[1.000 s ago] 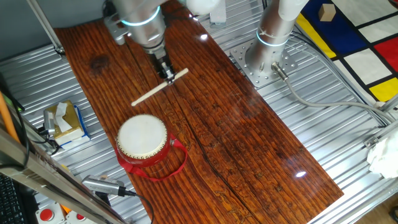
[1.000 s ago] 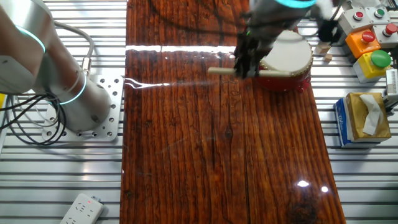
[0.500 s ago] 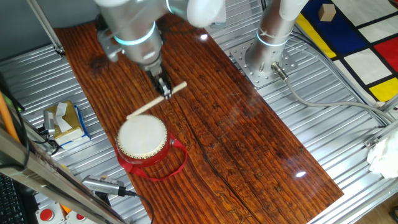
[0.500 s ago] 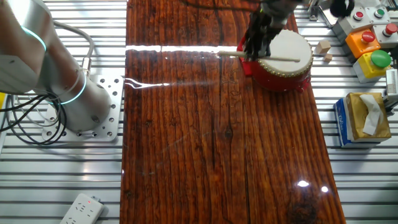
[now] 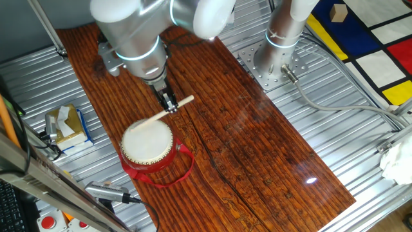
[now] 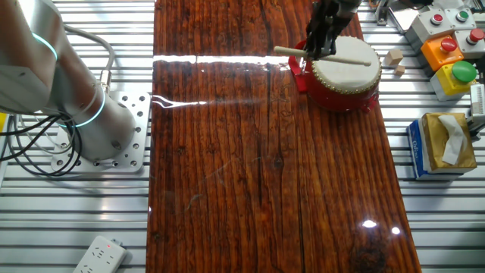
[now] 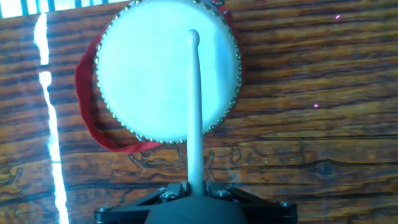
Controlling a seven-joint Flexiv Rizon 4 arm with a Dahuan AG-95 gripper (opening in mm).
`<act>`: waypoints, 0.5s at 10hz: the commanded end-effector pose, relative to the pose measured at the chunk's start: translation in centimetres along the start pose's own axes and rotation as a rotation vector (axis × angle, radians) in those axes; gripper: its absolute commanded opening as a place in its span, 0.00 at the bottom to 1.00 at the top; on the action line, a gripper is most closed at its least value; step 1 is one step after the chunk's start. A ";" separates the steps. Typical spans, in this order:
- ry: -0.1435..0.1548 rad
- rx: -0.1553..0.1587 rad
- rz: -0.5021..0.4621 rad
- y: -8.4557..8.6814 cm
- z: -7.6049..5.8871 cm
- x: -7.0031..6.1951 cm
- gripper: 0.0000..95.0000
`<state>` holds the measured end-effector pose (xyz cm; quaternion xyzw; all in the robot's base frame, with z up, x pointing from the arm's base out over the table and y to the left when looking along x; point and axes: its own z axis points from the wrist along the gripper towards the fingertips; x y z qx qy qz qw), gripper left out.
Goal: Play the drum
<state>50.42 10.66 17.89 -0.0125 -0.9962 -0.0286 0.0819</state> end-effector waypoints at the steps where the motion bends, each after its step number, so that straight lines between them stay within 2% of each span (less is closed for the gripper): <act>1: -0.014 -0.018 -0.012 -0.5 2.0 -0.3 0.00; 3: -0.036 -0.034 -0.030 -1.3 3.7 -0.6 0.00; 5: -0.040 -0.042 -0.024 -1.4 3.7 -0.5 0.00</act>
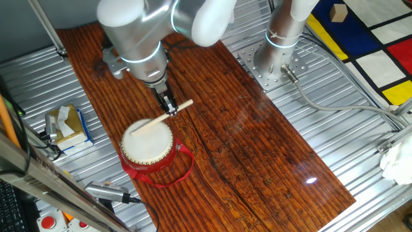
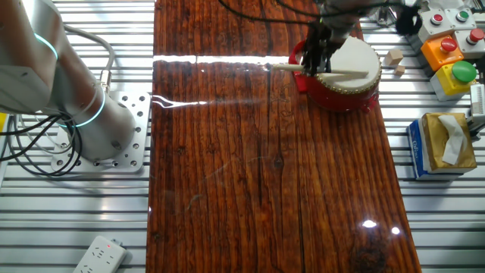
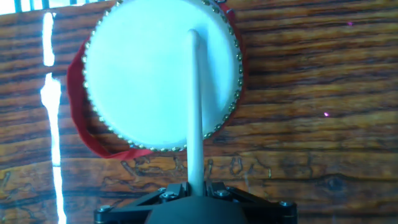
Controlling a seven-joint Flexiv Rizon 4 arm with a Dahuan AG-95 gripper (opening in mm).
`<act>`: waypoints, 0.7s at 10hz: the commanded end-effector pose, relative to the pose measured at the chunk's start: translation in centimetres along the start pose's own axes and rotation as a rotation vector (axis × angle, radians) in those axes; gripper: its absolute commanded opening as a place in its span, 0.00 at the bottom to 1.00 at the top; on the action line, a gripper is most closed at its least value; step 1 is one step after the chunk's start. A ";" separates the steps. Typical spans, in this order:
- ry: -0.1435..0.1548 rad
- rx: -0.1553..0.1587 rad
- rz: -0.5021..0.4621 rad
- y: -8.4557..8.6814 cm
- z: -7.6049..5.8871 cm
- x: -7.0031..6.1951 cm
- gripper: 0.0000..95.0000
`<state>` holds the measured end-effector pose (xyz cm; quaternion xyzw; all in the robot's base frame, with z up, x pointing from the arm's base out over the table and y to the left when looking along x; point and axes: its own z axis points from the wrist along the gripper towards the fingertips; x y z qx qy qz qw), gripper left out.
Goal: Play the drum
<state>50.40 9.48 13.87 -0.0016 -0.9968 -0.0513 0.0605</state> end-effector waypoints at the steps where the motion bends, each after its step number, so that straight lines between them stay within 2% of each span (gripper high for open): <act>1: 0.004 0.008 0.002 0.0 -0.4 0.3 0.00; 2: 0.008 0.014 0.005 0.1 -0.5 0.3 0.00; 3: 0.015 0.039 0.002 0.1 -0.9 0.5 0.00; 7: 0.022 0.031 0.015 0.6 -2.3 0.9 0.00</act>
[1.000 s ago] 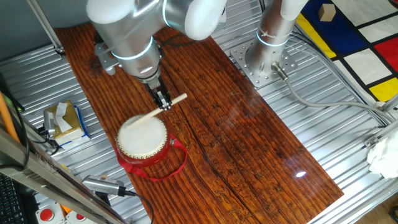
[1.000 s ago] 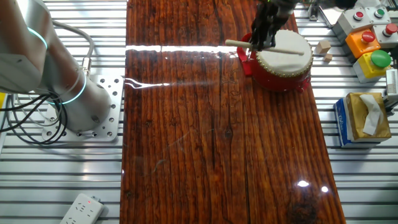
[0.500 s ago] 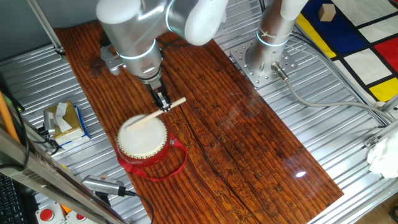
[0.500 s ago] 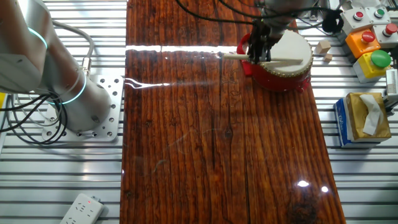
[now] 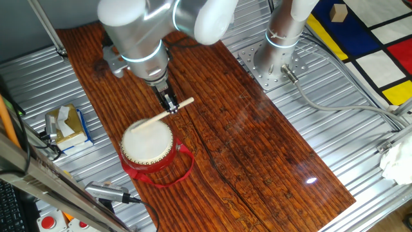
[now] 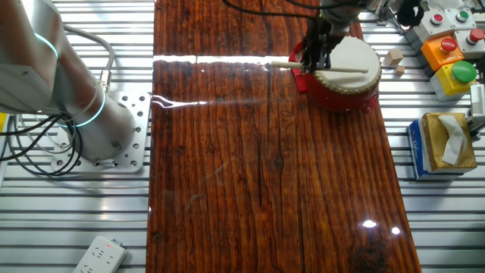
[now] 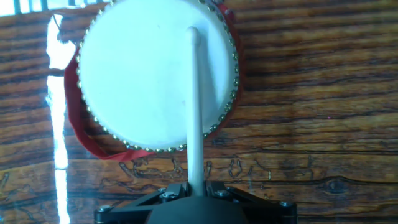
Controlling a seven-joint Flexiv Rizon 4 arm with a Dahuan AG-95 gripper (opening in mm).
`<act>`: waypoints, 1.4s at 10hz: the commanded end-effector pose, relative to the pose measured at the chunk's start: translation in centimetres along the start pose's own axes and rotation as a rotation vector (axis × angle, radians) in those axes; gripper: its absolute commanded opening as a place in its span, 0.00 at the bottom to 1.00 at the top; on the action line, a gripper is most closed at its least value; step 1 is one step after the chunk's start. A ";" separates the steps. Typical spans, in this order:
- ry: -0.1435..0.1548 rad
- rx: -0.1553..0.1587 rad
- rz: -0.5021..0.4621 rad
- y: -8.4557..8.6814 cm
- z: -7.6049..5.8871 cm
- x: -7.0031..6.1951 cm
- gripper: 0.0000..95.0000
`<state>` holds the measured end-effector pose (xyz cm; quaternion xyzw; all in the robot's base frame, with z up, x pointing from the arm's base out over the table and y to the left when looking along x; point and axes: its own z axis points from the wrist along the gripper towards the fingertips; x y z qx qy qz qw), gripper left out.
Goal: Play the drum
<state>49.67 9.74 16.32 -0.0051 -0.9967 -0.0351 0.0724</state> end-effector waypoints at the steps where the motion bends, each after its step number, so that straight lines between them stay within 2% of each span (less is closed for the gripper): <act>1: 0.001 -0.004 0.007 0.2 -0.1 -0.2 0.00; 2: 0.013 -0.011 0.008 0.5 -0.2 -0.3 0.00; 5: 0.020 -0.007 0.009 0.9 -0.5 -0.5 0.00; 8: 0.029 -0.013 0.001 0.9 0.6 -1.1 0.00; 11: 0.023 -0.027 0.000 0.6 1.8 -1.6 0.00; 14: 0.019 -0.022 -0.005 0.6 0.2 -0.7 0.00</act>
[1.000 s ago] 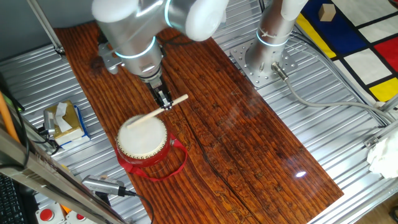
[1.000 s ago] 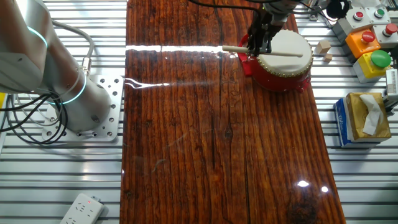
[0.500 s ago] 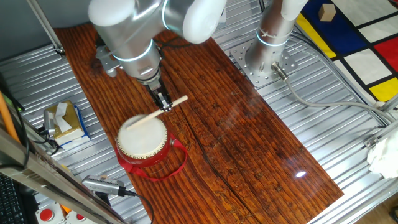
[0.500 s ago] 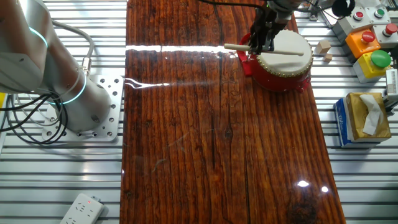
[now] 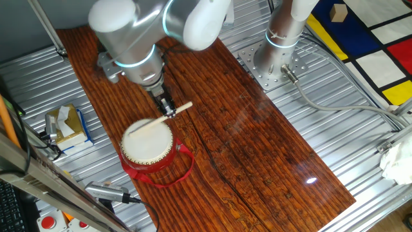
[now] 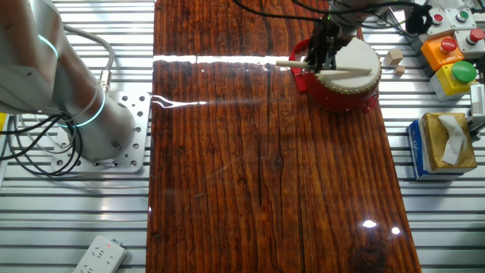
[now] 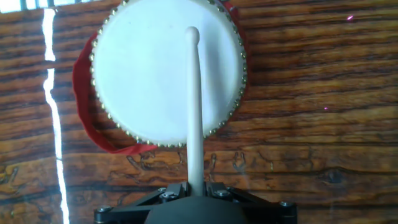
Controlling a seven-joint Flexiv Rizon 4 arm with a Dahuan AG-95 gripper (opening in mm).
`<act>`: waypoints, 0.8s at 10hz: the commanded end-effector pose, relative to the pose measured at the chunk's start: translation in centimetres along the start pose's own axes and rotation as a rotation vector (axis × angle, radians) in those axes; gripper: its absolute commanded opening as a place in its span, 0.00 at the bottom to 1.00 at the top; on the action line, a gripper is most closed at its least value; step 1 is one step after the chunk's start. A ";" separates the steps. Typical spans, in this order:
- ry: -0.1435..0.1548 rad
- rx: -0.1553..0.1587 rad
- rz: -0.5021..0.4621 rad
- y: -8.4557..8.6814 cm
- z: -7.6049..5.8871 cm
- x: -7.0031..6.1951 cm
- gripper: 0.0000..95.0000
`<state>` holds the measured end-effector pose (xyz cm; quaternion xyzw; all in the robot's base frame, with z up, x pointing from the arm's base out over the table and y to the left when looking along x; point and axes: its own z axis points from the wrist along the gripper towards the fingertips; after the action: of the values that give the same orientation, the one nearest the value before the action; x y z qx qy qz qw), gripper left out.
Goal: Play the drum
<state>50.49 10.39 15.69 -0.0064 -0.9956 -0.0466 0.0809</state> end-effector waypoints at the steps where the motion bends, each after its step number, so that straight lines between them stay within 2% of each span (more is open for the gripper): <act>1: -0.001 0.005 -0.007 0.0 -0.6 0.4 0.00; 5: -0.006 0.030 0.000 -0.2 -0.7 0.5 0.00; 7: -0.007 0.036 -0.023 -1.6 -1.6 0.6 0.00; 8: -0.010 0.034 -0.052 -3.3 -2.1 0.6 0.00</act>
<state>50.03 7.37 17.51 0.0151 -0.9966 -0.0310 0.0750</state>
